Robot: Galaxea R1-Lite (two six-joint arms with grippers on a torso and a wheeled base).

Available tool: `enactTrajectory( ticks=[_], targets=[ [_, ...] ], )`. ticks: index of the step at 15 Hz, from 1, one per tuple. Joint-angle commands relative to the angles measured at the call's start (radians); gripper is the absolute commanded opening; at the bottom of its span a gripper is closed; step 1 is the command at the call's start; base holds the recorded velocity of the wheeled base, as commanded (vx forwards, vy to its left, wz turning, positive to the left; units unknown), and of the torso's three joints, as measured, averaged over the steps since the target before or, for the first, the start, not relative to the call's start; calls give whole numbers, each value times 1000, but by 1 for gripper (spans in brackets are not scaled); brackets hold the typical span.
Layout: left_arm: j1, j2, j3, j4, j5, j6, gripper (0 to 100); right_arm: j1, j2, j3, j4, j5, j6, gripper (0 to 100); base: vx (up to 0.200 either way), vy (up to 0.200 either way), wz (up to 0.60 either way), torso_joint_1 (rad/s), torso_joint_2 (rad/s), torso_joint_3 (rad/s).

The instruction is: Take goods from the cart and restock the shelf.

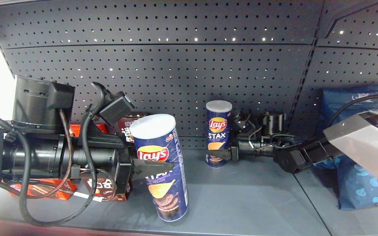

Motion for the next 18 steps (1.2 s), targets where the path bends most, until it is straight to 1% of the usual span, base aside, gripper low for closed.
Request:
enactTrajectory(
  ticks=[1, 2, 8, 11, 14, 15, 17, 18],
  targets=[
    [1, 1, 3, -1, 0, 0, 0, 2, 37, -28, -6, 0, -1, 100, 0, 0, 0, 0, 0, 0],
    [1, 1, 3, -1, 0, 0, 0, 2, 37, -33, -4, -8, 2, 0, 0, 0, 0, 0, 0, 0],
    [1, 7, 1, -1, 0, 0, 0, 2, -6, -13, -6, -3, 1, 0, 0, 0, 0, 0, 0, 0],
    [1, 7, 1, -1, 0, 0, 0, 5, -51, 29, -7, -3, -2, 0, 0, 0, 0, 0, 0, 0],
    [1, 4, 1, -1, 0, 0, 0, 22, -118, 176, -107, -3, 2, 0, 0, 0, 0, 0, 0, 0],
    [1, 1, 4, -1, 1, 0, 0, 36, -150, 253, -149, -5, 5, 0, 0, 0, 0, 0, 0, 0],
    [1, -2, 8, -1, 1, 0, 0, 56, -192, 331, -188, -6, 5, 0, 0, 0, 0, 0, 0, 0],
    [1, -4, 8, 1, 1, 0, 0, 82, -238, 391, -213, -11, 7, 0, 0, 0, 0, 0, 0, 0]
  ],
)
